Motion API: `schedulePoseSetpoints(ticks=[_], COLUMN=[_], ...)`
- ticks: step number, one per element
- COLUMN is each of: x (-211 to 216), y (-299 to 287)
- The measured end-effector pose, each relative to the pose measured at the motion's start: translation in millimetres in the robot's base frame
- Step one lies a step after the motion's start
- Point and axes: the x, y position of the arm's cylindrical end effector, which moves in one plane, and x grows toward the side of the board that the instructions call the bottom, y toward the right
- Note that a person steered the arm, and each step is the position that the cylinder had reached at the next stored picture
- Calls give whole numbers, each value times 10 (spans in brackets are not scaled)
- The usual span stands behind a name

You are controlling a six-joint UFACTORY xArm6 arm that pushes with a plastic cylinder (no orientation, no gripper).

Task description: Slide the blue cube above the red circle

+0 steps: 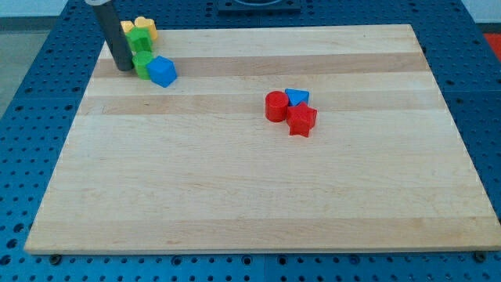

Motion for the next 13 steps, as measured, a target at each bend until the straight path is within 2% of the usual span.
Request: schedulePoseSetpoints(ticks=[3,4,5,6,7,9,10,13], x=[180,193,203,403,425,424,407,350], y=[863,768,247,238,785,2257,2589,1340])
